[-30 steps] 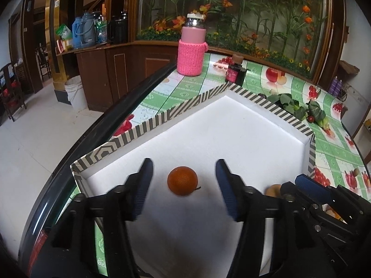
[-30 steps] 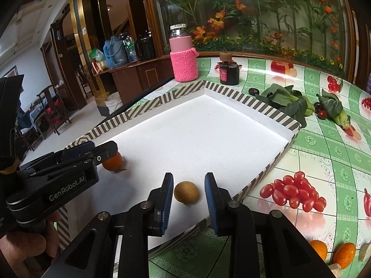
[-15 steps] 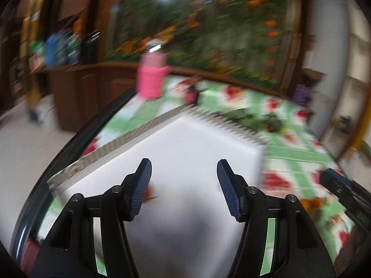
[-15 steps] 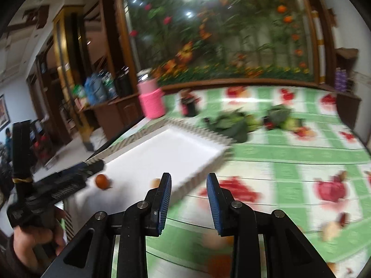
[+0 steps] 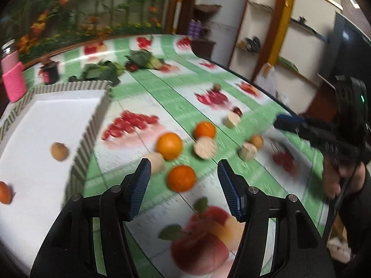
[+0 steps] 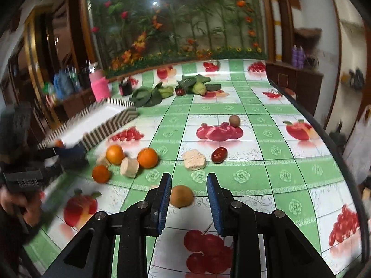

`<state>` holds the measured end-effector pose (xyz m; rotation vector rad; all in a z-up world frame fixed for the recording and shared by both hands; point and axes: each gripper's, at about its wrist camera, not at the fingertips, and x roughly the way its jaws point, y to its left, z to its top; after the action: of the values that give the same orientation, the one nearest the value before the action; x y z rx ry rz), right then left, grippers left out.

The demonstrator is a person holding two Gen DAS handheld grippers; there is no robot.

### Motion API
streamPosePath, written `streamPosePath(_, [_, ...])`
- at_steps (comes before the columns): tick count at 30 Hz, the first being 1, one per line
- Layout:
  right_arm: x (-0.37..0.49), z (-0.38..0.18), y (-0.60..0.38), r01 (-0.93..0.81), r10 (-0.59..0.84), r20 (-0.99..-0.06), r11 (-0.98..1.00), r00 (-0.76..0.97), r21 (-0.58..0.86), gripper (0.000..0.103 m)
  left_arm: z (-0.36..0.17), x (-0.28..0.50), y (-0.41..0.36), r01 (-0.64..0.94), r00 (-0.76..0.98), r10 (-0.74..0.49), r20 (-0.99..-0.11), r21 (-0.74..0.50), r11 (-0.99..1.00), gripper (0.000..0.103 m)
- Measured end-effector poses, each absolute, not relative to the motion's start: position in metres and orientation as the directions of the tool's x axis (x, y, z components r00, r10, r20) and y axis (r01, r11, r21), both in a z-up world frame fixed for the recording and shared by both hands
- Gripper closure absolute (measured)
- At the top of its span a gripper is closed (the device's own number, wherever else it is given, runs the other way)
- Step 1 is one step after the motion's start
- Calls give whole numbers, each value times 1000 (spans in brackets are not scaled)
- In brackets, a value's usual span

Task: Organize fruits
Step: 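Grasp another orange with the left gripper while the right gripper grasps another brown fruit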

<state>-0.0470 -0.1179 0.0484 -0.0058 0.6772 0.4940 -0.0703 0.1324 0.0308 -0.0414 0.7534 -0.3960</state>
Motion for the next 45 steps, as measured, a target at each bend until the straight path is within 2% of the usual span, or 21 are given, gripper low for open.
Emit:
streamPosePath(5, [-39, 39, -115, -453, 450, -647, 874, 615, 177, 73, 17, -74, 124, 336, 624, -338, -704, -148, 930, 44])
streamPosePath(12, [-28, 22, -97, -457, 410, -715, 878, 566, 142, 73, 3, -58, 123, 317, 563, -329, -758, -170, 933, 45])
streamPosePath(13, [-26, 20, -96, -451, 400, -726, 882, 559, 139, 77, 3, -57, 123, 317, 563, -336, -755, -178, 931, 50])
streamPosePath(19, [-24, 24, -103, -420, 395, -703, 895, 592, 149, 77, 3, -52, 121, 294, 573, -313, -758, -166, 941, 74])
streamPosePath(32, [-31, 34, -103, -393, 369, -659, 912, 655, 120, 77, 12, -61, 122, 301, 616, -315, -722, -154, 941, 75])
streamPosePath(45, [-29, 49, -87, -386, 360, -616, 917, 700, 97, 77, 31, -68, 151, 238, 685, -323, -653, -219, 946, 75])
